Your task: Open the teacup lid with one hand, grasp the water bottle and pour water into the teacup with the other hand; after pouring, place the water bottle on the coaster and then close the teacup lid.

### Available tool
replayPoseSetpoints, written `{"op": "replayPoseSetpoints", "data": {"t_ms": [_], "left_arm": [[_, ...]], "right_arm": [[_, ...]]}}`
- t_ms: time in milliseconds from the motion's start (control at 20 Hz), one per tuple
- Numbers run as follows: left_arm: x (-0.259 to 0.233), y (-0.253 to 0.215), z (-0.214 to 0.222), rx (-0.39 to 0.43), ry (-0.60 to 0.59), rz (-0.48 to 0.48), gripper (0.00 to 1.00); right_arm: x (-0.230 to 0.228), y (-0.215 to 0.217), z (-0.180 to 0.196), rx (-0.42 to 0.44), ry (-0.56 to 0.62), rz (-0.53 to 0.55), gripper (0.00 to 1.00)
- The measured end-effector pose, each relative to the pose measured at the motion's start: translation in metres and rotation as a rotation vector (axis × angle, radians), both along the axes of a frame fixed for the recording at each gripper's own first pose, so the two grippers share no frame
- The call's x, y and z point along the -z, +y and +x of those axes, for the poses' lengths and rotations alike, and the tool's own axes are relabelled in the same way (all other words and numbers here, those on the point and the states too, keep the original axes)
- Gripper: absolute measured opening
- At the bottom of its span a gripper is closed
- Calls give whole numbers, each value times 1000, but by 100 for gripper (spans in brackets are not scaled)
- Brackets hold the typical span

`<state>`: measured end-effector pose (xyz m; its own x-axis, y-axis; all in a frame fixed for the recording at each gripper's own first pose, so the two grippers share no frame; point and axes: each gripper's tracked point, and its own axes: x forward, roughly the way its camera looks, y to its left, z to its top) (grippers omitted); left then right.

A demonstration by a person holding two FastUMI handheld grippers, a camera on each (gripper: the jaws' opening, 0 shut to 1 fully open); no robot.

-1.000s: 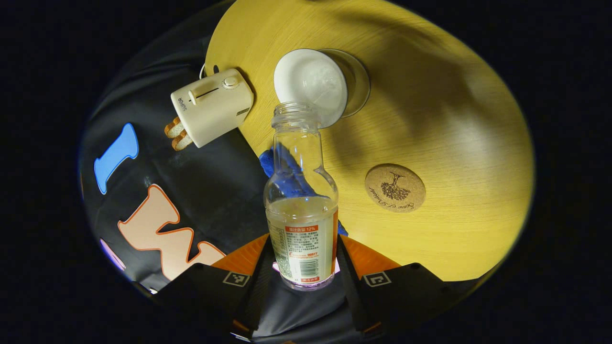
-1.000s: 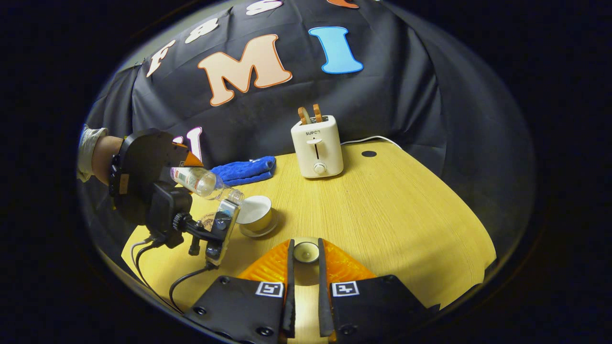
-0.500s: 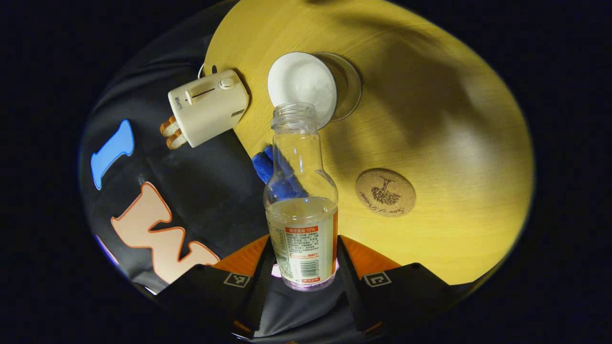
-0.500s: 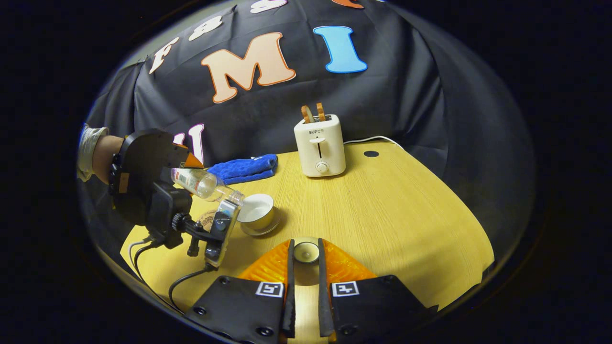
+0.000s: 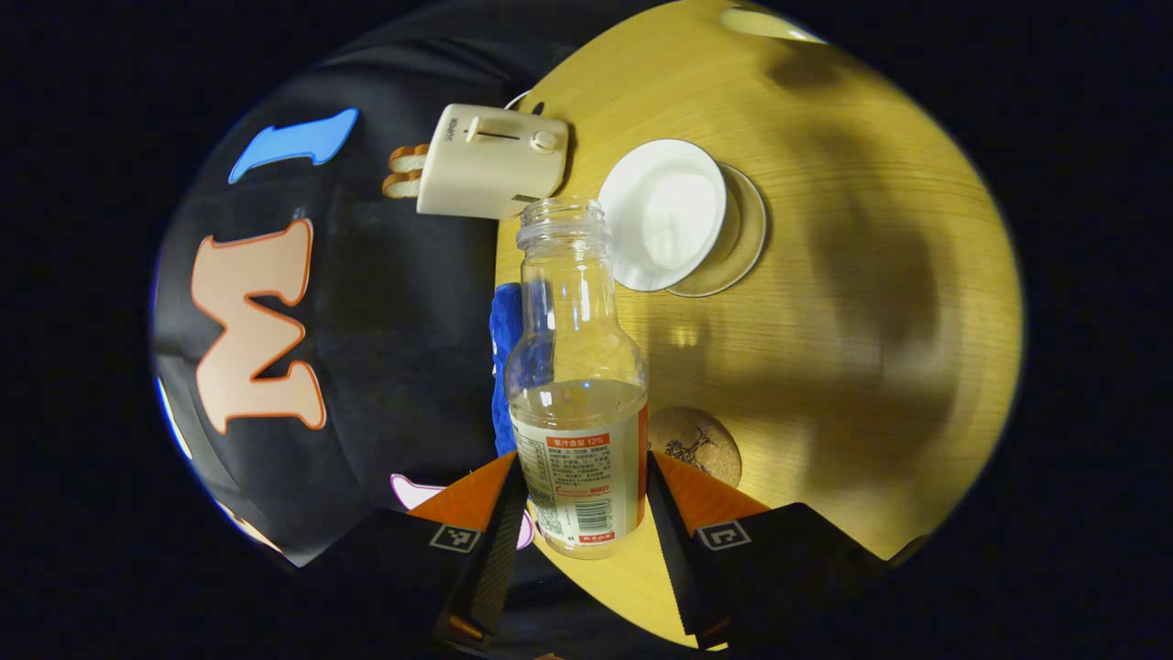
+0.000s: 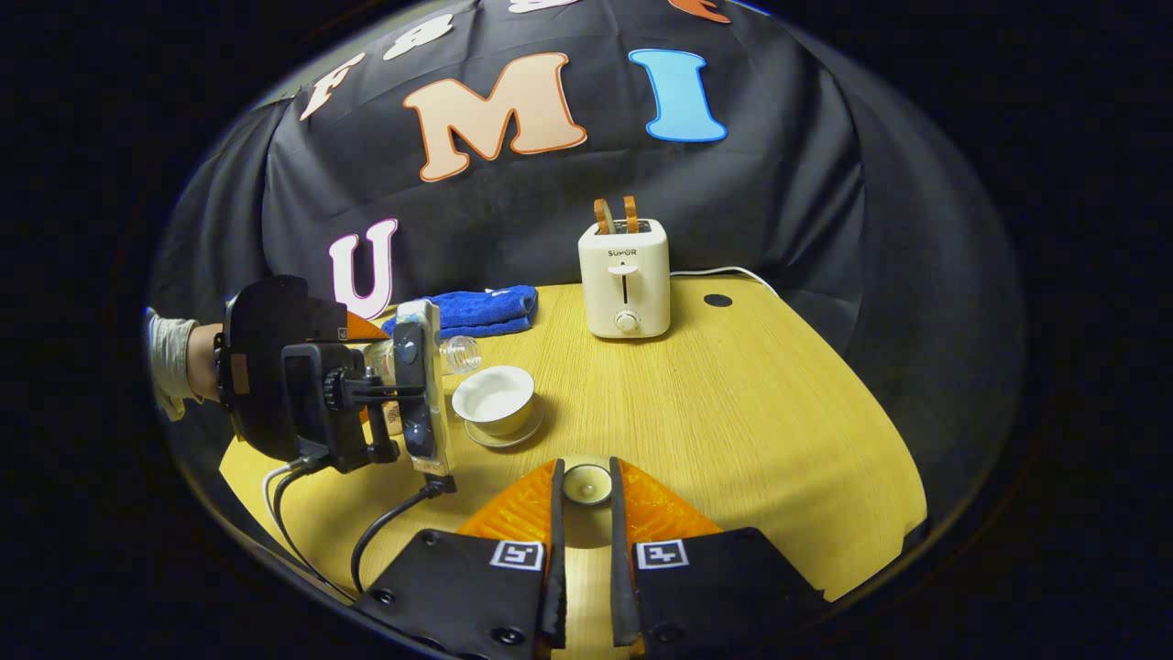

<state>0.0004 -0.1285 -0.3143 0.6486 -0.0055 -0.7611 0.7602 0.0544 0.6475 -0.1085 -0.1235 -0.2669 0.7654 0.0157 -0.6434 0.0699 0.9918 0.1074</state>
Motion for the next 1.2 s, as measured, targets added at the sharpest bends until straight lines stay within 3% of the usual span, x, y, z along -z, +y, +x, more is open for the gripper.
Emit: {"op": "replayPoseSetpoints", "data": {"t_ms": [200, 300, 500, 800, 950, 1200], "left_arm": [[8, 1, -4, -94, 5, -123, 70], [7, 3, -13, -165, -2, -240, 70], [3, -1, -5, -283, -37, -447, 70], [5, 6, 1, -433, -30, -689, 67], [0, 3, 11, -478, -53, -828, 70], [5, 2, 17, -514, -53, -938, 71]], "right_arm": [[-6, 8, 6, -20, 6, -36, 23], [-11, 13, 9, -20, 10, -45, 20], [-16, 18, 11, -20, 18, -74, 25], [-15, 27, 5, -26, 58, -116, 23], [-16, 35, 3, -49, 77, -142, 23], [-21, 48, 11, -83, 84, -176, 23]]}}
